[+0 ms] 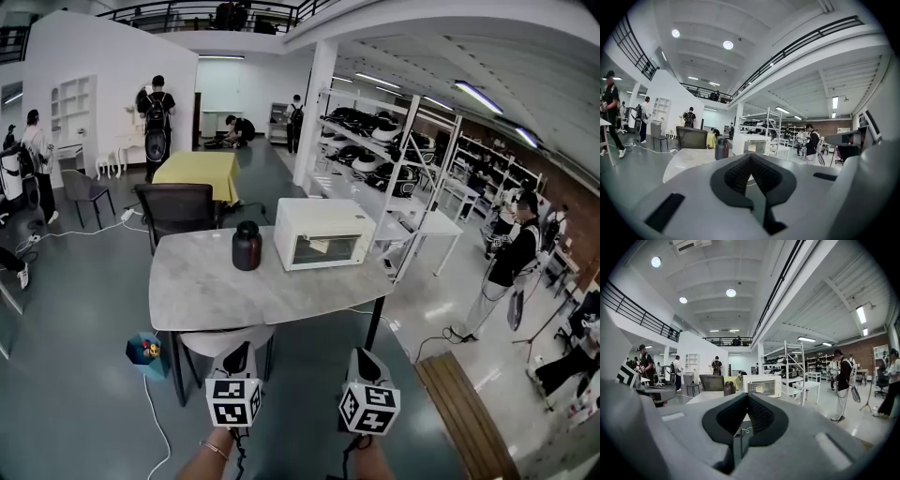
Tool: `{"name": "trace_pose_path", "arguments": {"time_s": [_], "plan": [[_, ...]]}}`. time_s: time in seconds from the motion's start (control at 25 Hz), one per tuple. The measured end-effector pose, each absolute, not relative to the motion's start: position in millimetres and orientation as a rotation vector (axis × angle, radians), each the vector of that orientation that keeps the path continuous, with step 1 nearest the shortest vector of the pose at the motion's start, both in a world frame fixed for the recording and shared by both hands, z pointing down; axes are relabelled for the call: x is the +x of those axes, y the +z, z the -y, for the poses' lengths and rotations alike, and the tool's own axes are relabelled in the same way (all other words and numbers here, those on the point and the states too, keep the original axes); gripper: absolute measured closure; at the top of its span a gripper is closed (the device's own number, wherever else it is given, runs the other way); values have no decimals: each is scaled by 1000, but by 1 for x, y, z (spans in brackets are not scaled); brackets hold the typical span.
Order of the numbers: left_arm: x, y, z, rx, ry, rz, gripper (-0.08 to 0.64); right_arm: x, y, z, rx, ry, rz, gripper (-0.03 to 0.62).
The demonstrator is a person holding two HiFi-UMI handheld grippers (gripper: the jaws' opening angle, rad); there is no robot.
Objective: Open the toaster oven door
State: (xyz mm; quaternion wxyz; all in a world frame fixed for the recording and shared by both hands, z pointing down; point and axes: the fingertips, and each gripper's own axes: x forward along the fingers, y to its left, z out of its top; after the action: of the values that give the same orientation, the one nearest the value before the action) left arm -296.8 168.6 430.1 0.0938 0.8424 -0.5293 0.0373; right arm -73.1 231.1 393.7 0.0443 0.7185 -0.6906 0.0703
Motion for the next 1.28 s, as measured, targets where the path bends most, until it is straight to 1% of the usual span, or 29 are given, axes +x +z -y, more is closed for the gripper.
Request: {"name": "trace_pose_path", "arguments": {"time_s": [0.28, 0.56, 1.28], "plan": [[-291, 446, -160, 2486, 146, 1520, 565, -64, 407, -234, 2220, 262, 2046, 588], [-274, 454, -131, 2467, 150, 1517, 565, -46, 406, -205, 2223, 252, 2044, 588], [-195, 451, 12, 2416, 205, 1650, 565, 33, 409, -30, 2119, 287, 2204, 588]]}}
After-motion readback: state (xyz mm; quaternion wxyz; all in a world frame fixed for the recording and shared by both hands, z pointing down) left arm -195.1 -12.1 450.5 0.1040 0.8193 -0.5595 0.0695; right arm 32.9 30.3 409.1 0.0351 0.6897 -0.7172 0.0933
